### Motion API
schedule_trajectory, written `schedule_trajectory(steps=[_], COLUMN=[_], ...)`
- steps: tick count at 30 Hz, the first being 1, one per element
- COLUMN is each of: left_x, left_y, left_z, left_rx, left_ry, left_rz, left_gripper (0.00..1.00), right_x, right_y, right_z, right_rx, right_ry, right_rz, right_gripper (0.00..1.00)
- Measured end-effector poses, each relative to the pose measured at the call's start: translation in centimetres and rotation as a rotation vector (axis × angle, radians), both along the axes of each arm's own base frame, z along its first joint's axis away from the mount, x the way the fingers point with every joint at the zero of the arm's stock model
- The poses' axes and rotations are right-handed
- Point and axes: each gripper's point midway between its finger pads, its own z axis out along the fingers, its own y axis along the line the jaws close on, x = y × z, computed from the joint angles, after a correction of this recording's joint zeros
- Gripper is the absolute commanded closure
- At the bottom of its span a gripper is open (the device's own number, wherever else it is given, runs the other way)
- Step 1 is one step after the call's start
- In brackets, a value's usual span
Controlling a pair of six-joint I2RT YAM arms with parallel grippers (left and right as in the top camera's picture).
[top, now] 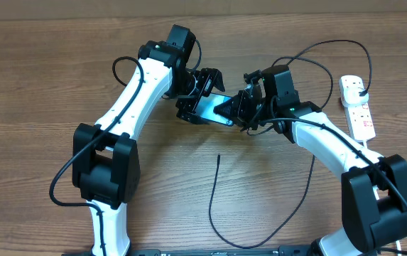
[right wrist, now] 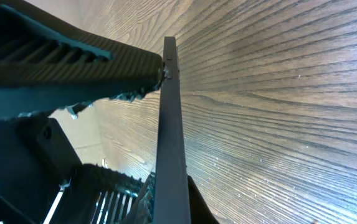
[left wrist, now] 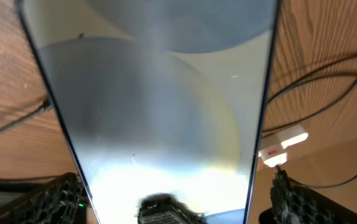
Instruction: Plug charger to phone and switch on socket
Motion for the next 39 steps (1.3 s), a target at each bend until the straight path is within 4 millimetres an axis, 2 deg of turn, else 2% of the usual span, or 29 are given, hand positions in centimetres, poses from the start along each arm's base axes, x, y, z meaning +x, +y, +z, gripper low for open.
schedule_trajectory(steps=[7, 16, 19, 22, 27, 31, 33, 39], left_x=[0.7, 2.3, 3.1, 3.8, 4.0, 4.3, 4.6, 5.4], left_y=[1.0, 2.9, 2.8, 2.8, 3.7, 4.1, 4.1, 4.3], left_z=[0.3, 1.2, 2.3, 4.8, 9.2, 12.0, 12.6, 12.9], left_rx=[-0.038, -0.082, -0.092, -0.093, -0.056, -0.051, -0.054, -0.048], left_ry=[-0.119, -0.214, -0.284, -0.382, -0.499, -0.571, -0.588, -0.583], left_rz=[-0.140, -0.178, -0.186, -0.188, -0.139, -0.093, -0.070, -0.005], left_gripper=[0.01, 0.00, 0.00, 0.00, 0.00, 0.00, 0.01, 0.01], right_x=[0.4, 1.7, 2.2, 3.3, 5.7, 6.8, 7.2, 7.4], right_y=[-0.8, -3.0, -3.6, -4.1, -3.6, -3.0, -2.6, -1.5], right_z=[-0.1, -0.3, -0.1, 0.6, 3.8, 6.7, 8.3, 12.9], right_rx=[-0.004, 0.028, 0.059, 0.123, 0.283, 0.419, 0.486, 0.656], right_ry=[0.010, 0.117, 0.180, 0.240, 0.235, 0.245, 0.251, 0.242], right_rz=[-0.025, -0.162, -0.229, -0.316, -0.385, -0.404, -0.400, -0.355], right_gripper=[0.96, 0.96, 0.96, 0.96, 0.96, 0.96, 0.96, 0.96])
